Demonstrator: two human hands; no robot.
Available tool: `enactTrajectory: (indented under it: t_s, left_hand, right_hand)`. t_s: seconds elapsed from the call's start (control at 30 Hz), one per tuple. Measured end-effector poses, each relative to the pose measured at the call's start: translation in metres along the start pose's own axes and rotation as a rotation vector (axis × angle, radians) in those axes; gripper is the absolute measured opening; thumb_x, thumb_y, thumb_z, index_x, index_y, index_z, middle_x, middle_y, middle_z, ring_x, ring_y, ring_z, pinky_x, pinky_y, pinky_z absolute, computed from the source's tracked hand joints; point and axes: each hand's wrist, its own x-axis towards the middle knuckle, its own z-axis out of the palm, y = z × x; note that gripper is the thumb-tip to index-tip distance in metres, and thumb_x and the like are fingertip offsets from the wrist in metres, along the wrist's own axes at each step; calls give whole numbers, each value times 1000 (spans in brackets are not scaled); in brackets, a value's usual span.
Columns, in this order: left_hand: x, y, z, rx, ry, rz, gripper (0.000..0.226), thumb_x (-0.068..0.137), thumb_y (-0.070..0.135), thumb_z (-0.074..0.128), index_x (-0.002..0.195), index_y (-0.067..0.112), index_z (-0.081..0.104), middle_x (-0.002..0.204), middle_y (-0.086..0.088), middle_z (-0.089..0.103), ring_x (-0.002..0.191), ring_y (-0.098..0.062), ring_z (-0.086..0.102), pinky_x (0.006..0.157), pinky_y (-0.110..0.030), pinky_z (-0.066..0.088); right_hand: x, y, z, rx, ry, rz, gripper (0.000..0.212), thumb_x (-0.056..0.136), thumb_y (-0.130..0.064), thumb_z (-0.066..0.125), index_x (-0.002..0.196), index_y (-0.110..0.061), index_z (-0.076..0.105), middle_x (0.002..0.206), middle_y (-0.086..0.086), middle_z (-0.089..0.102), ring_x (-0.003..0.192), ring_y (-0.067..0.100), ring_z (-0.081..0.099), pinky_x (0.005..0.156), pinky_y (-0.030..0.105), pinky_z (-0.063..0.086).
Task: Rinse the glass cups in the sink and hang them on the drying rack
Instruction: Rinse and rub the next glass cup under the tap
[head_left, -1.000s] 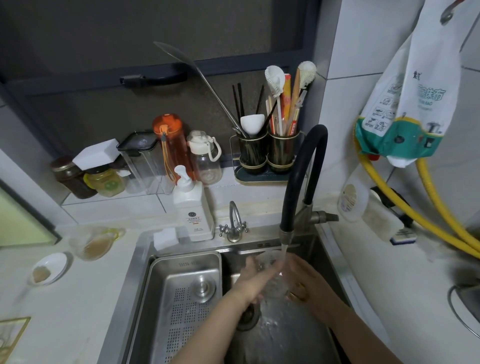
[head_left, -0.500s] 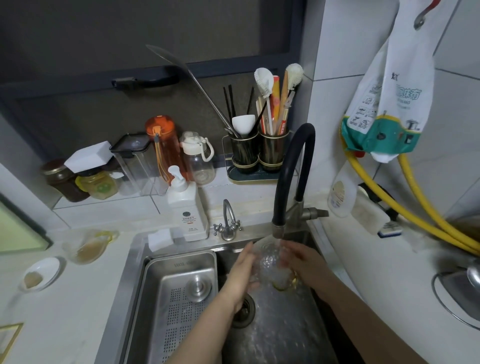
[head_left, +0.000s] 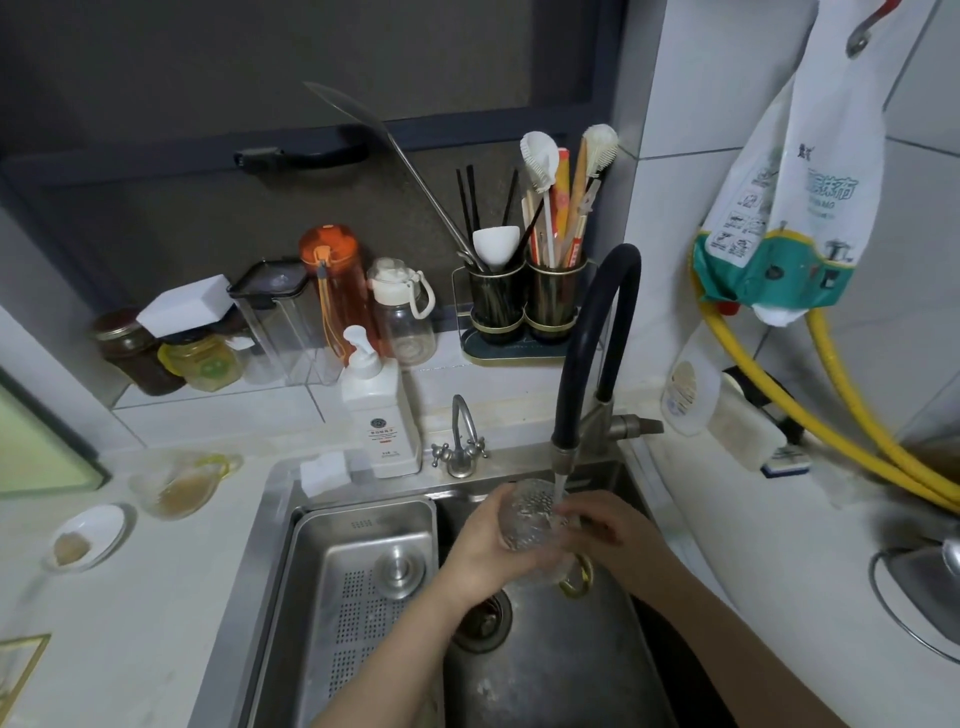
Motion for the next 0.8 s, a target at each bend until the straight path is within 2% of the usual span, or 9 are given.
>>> enactTrajectory:
  t_s: [0.07, 0.17, 0.23, 0.3, 0.4, 0.5, 0.57, 0.67, 0.8]
  left_hand:
    - [0, -2, -3, -145, -39, -82, 73, 71, 16, 84, 126, 33, 38, 111, 28, 51, 94, 29, 49, 80, 3, 38]
    - [2, -5, -6, -213, -120, -133, 66, 66, 35, 85, 120, 44, 47, 127, 14, 57, 120, 0, 52, 101, -20, 42]
    - [1, -5, -6, -265, -205, -115, 71, 70, 39, 82, 130, 43, 45, 130, 16, 55, 119, 1, 52, 102, -20, 42]
    - [1, -4, -5, -243, -193, -113, 76, 77, 41, 75, 142, 38, 37, 138, 14, 45, 116, 6, 50, 97, -15, 42]
    - [2, -9, 1, -304, 33, -175, 44, 87, 29, 66, 129, 31, 54, 129, -3, 52, 114, -9, 55, 91, -26, 51]
    - [1, -3, 16, -576, 203, -323, 16, 92, 19, 61, 104, 9, 65, 102, -10, 67, 90, -15, 66, 72, -34, 59]
    - [4, 1, 27, -556, 293, -381, 14, 88, 18, 68, 90, 4, 66, 80, -7, 67, 70, -16, 65, 70, -41, 60]
    - [8, 8, 39, -496, 345, -405, 21, 86, 19, 71, 82, 1, 62, 59, -6, 59, 46, -13, 51, 45, -25, 48]
    - [7, 15, 48, -569, 319, -461, 20, 90, 20, 66, 85, 10, 49, 58, -5, 54, 44, -11, 46, 43, -23, 41]
  right_hand:
    - [0, 5, -4, 136, 46, 64, 41, 83, -15, 69, 119, -31, 57, 123, -5, 51, 107, 1, 57, 82, 8, 48]
    - [1, 9, -6, 429, -198, 132, 42, 94, -22, 56, 135, -23, 47, 131, 0, 56, 114, 9, 59, 95, 26, 50]
    - [0, 9, -3, 668, -328, 112, 38, 99, -20, 44, 137, -16, 44, 132, 11, 56, 121, 28, 56, 100, 44, 46]
    - [3, 12, 1, 779, -292, 125, 42, 97, -23, 48, 137, -11, 44, 132, 17, 54, 121, 36, 54, 100, 49, 44]
    - [13, 21, 13, 575, -31, 116, 52, 82, -28, 72, 127, -13, 52, 122, 16, 60, 113, 32, 60, 91, 40, 53]
    - [13, 28, 26, 486, 155, 40, 44, 78, -17, 76, 118, -17, 57, 110, 9, 67, 100, 23, 67, 78, 27, 56]
    - [11, 33, 33, 489, 221, 63, 50, 77, -19, 78, 121, -20, 55, 112, 6, 66, 102, 20, 67, 80, 30, 57]
    - [8, 34, 37, 463, 277, 92, 79, 66, -44, 83, 132, -25, 45, 127, 3, 56, 116, 21, 59, 90, 44, 55]
    - [6, 37, 32, 393, 323, 31, 54, 68, -29, 84, 114, -38, 57, 111, -4, 66, 103, 11, 64, 86, 29, 56]
